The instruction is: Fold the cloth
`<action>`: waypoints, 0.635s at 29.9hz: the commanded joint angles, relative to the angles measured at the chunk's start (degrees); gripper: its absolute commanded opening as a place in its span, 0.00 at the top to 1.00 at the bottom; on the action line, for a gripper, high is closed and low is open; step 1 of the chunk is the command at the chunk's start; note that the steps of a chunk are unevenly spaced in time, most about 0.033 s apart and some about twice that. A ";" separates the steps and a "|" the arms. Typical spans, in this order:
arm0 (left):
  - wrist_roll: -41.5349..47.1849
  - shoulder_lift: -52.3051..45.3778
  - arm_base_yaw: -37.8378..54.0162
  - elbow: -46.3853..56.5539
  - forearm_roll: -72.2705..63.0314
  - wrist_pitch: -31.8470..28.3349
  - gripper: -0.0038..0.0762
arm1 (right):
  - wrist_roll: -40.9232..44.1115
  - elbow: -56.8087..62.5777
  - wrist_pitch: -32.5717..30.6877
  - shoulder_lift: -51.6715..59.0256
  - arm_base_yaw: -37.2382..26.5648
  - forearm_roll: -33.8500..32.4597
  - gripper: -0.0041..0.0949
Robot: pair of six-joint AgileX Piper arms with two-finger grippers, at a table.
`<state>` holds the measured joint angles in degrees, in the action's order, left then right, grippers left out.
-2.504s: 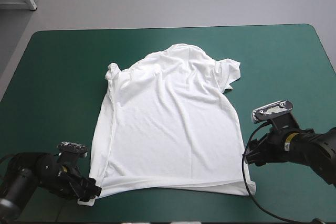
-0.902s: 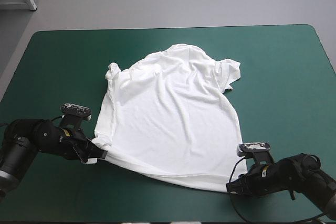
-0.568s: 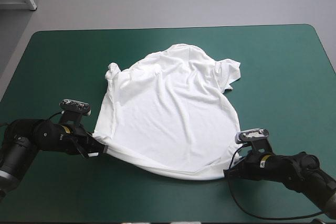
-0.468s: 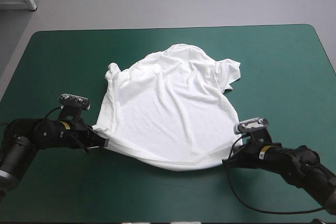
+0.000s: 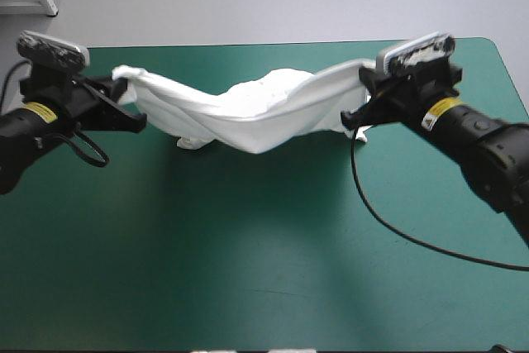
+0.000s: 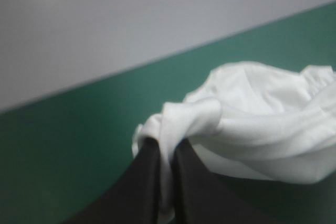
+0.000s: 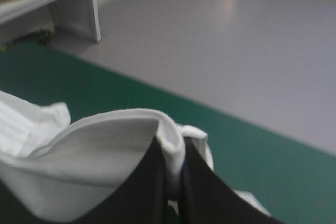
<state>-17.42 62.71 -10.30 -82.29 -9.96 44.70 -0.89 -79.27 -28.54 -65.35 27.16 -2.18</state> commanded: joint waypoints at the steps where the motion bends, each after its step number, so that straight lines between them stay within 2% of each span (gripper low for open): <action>1: -3.50 0.48 -0.13 -12.17 -0.59 -5.90 0.93 | -1.49 -14.81 3.09 -1.34 0.06 -2.60 0.98; 9: -10.38 5.73 -0.13 -32.93 1.67 -17.30 0.93 | -4.07 -42.18 2.49 -8.44 0.06 -8.07 0.98; 14: -9.91 7.62 -0.13 -41.12 8.06 -17.56 0.93 | -4.07 -54.31 0.39 -11.60 0.06 -14.36 0.98; 19: -9.91 6.75 -0.13 -42.13 8.62 -17.21 0.93 | -4.91 -59.06 -0.55 -11.82 0.06 -14.70 0.98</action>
<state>-27.58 70.64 -10.30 -122.79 -1.79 31.89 -4.80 -135.45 -32.83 -78.34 27.16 -15.29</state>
